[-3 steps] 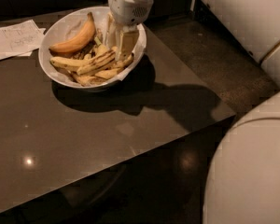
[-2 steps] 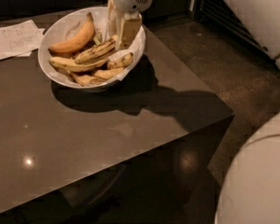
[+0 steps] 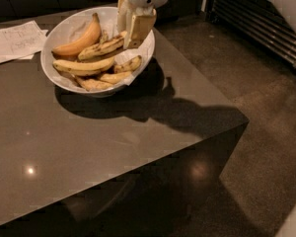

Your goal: Pick banana from white bowl

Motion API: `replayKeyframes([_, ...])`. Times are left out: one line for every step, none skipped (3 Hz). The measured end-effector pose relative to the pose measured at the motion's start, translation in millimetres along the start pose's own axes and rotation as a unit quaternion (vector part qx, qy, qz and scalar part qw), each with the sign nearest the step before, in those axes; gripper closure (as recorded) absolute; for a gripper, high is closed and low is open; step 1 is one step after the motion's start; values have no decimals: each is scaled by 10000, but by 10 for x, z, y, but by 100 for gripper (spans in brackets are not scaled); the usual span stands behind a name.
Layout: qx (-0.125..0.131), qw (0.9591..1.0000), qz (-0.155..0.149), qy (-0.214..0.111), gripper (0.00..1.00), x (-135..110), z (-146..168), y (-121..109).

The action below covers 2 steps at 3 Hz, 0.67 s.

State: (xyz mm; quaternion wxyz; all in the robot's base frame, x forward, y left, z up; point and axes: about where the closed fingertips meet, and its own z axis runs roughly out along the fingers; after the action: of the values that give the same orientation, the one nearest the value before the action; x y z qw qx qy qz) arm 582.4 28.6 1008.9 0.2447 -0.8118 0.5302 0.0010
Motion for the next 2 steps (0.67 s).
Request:
replayKeyframes([64, 10000, -23, 37, 100, -48, -83, 22])
replayKeyframes([54, 9995, 268, 142, 100, -40, -296, 238])
